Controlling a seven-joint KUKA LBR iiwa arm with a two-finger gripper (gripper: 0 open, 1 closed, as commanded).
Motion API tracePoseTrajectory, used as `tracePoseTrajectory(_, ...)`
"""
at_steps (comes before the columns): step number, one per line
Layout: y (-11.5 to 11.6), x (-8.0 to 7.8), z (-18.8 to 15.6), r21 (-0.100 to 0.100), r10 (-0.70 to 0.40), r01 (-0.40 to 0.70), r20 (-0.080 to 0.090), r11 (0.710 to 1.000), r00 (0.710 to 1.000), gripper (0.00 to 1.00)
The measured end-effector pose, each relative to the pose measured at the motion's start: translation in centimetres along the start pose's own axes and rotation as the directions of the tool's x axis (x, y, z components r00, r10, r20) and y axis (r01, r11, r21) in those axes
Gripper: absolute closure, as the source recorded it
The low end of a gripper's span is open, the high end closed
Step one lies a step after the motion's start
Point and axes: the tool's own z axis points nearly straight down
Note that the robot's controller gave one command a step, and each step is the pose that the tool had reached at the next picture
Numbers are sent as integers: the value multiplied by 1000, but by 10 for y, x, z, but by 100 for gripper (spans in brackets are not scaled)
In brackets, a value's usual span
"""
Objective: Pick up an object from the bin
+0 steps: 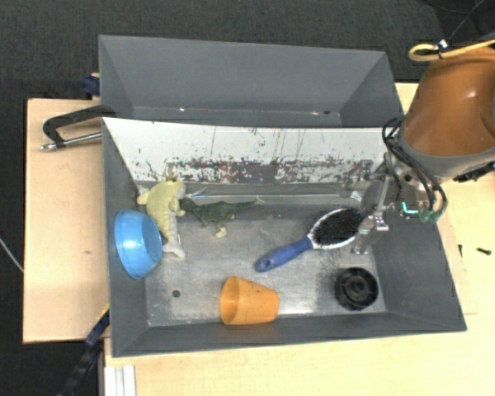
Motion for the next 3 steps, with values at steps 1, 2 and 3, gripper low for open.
tracePoseTrajectory(1, -11, -23, 132, 1, -37, 37, 11, 999, 999, 0)
tracePoseTrajectory(2, -10, -24, 128, 2, -40, 40, 17, 999, 999, 100)
tracePoseTrajectory(3, -34, -13, -105, 11, -341, 341, 18, 940, 940, 100)
